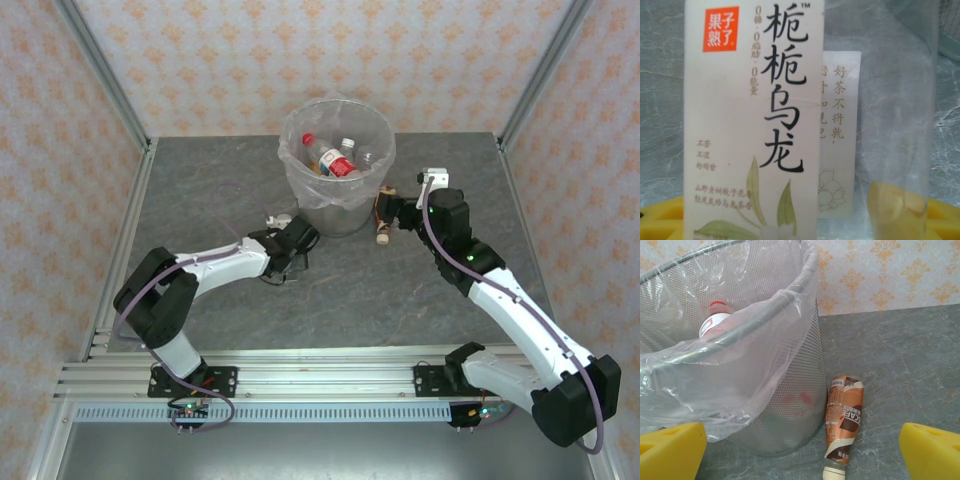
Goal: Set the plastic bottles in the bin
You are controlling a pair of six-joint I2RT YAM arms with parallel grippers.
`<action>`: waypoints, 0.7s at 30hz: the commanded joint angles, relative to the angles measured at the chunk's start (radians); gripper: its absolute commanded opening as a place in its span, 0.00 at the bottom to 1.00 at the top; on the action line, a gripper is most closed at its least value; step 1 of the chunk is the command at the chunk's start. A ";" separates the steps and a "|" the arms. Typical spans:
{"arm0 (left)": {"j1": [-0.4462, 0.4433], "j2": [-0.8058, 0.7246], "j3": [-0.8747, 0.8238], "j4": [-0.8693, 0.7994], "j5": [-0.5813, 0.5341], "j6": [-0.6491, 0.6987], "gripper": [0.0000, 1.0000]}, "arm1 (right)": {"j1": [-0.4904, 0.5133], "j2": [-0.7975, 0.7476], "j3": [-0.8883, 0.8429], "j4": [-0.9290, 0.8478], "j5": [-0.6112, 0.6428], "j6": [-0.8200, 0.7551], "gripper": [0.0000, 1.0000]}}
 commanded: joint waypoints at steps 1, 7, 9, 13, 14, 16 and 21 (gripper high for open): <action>0.006 -0.075 -0.021 0.019 -0.059 -0.016 0.39 | 0.003 0.006 -0.010 0.043 0.010 0.019 0.99; 0.006 -0.188 -0.032 0.024 -0.098 -0.017 0.31 | 0.003 0.005 -0.014 0.047 0.014 0.024 0.99; 0.006 -0.221 -0.028 0.016 -0.119 -0.006 0.28 | 0.003 0.006 -0.014 0.049 0.016 0.023 0.99; 0.015 -0.281 -0.008 0.003 -0.134 0.007 0.00 | 0.003 0.004 -0.018 0.061 0.024 0.023 0.99; 0.015 -0.293 0.001 -0.004 -0.141 0.003 0.00 | 0.004 0.005 -0.018 0.063 0.026 0.023 0.99; 0.019 -0.325 0.022 -0.025 -0.175 -0.021 0.00 | 0.004 0.001 -0.017 0.064 0.029 0.021 0.99; 0.023 -0.419 0.018 -0.019 -0.340 -0.099 0.00 | 0.004 -0.014 -0.027 0.087 0.037 0.011 0.99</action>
